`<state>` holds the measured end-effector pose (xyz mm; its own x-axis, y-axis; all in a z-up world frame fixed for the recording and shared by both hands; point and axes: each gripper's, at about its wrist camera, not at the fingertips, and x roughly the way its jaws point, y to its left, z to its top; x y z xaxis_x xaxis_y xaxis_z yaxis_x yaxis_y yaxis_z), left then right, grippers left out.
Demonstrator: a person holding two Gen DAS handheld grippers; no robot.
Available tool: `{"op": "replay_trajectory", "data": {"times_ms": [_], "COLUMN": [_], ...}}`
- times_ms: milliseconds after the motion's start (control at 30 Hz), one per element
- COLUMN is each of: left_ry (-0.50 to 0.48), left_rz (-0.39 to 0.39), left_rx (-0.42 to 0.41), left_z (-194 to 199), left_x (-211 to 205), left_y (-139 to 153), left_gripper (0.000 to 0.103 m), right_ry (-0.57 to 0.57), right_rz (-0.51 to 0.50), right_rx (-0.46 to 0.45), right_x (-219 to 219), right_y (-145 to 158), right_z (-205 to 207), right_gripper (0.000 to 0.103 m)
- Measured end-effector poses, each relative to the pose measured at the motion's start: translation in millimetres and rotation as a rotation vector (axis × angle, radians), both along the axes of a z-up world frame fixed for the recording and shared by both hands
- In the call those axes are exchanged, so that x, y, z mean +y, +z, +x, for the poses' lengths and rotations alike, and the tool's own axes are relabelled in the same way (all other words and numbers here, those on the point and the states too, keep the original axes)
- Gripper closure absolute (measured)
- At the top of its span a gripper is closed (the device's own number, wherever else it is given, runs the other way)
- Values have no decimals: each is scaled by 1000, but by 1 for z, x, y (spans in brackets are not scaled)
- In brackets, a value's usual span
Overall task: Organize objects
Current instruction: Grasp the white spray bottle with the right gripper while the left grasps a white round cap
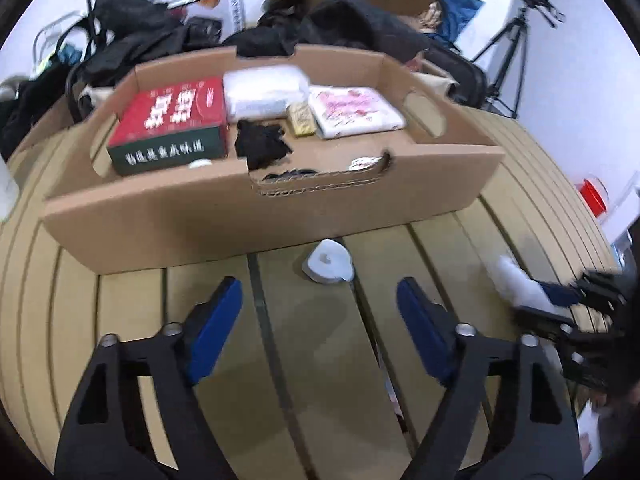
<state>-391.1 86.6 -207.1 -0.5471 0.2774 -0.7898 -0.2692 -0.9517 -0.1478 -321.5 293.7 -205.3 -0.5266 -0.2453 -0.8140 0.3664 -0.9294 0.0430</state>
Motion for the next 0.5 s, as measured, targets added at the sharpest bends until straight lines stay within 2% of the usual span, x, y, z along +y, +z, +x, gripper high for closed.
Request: {"op": "replay_trajectory", "data": {"times_ms": [133, 200, 233, 267, 300, 367, 500], "left_ry": [28, 14, 11, 5, -9, -11, -2], "left_rz": [-19, -69, -119, -140, -122, -135, -148], "left_rx": [20, 23, 39, 48, 47, 54, 57], "left_z": [-12, -14, -13, -12, -11, -11, -8], "left_x": [9, 20, 27, 31, 33, 35, 38], "left_y": [-5, -9, -10, -10, -10, -9, -9], "left_gripper": [44, 46, 49, 55, 68, 77, 78], "right_ry": [-78, -92, -97, -98, -97, -88, -97], "right_rz": [-86, -99, -95, -87, -77, -52, -52], "right_rx": [-1, -2, -2, 7, 9, 13, 19], "right_x": [7, 5, 4, -1, -4, -9, -9], "right_y": [2, 0, 0, -1, -1, -4, -8], "right_z": [1, -5, -5, -5, -6, -8, -10], "right_gripper": [73, 73, 72, 72, 72, 72, 72]}}
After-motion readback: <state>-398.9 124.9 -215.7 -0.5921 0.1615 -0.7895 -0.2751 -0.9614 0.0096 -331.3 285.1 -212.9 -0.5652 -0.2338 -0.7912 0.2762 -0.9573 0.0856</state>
